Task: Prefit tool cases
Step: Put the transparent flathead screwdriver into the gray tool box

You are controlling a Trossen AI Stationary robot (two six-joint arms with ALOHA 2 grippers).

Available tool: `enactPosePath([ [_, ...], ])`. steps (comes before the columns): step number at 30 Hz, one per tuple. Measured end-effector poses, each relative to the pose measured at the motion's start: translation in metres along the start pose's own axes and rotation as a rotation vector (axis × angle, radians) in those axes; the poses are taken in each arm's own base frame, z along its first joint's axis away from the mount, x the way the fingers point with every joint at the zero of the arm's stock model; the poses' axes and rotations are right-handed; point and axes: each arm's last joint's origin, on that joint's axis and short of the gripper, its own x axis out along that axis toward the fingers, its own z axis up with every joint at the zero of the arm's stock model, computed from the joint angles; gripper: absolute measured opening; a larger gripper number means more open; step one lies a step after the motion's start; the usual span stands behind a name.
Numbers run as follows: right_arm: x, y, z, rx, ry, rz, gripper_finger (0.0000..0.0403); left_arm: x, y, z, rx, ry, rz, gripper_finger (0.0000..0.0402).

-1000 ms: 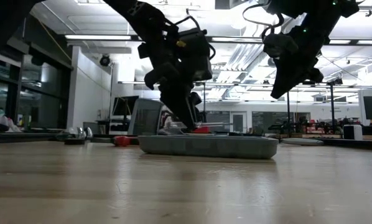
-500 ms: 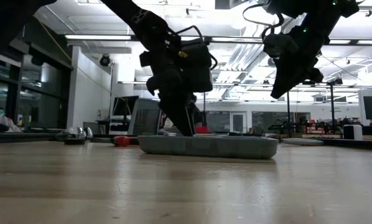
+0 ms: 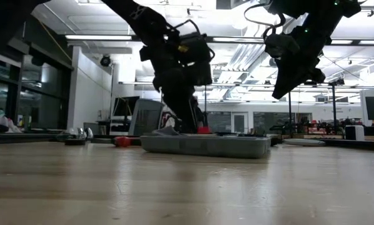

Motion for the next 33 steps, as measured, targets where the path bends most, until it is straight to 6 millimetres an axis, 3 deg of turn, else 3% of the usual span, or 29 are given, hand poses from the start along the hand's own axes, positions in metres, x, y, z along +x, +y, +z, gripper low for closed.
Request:
enactPosePath([
  [8, 0.000, 0.001, 0.001, 0.002, -0.001, 0.012, 0.0000, -0.021, 0.005, 0.003, -0.014, -0.030, 0.067, 0.0136],
  [12, 0.007, 0.014, 0.007, -0.021, -0.009, 0.160, 0.0000, -0.027, 0.011, -0.010, -0.140, 0.033, 0.018, 0.0133],
  [15, 0.022, 0.026, 0.011, -0.043, -0.006, 0.244, 0.0000, -0.033, 0.012, -0.024, -0.241, -0.002, -0.051, 0.0120],
  [21, 0.065, 0.051, 0.016, -0.034, 0.002, 0.403, 0.0000, -0.043, -0.004, -0.056, -0.331, -0.056, 0.010, 0.0077],
  [24, 0.084, 0.059, 0.017, -0.022, 0.032, 0.388, 0.0000, -0.046, -0.014, -0.068, -0.351, -0.065, 0.078, 0.0059],
  [33, 0.122, 0.076, 0.035, 0.060, 0.054, 0.292, 0.0000, -0.012, -0.025, -0.099, -0.334, -0.027, 0.062, 0.0040],
])
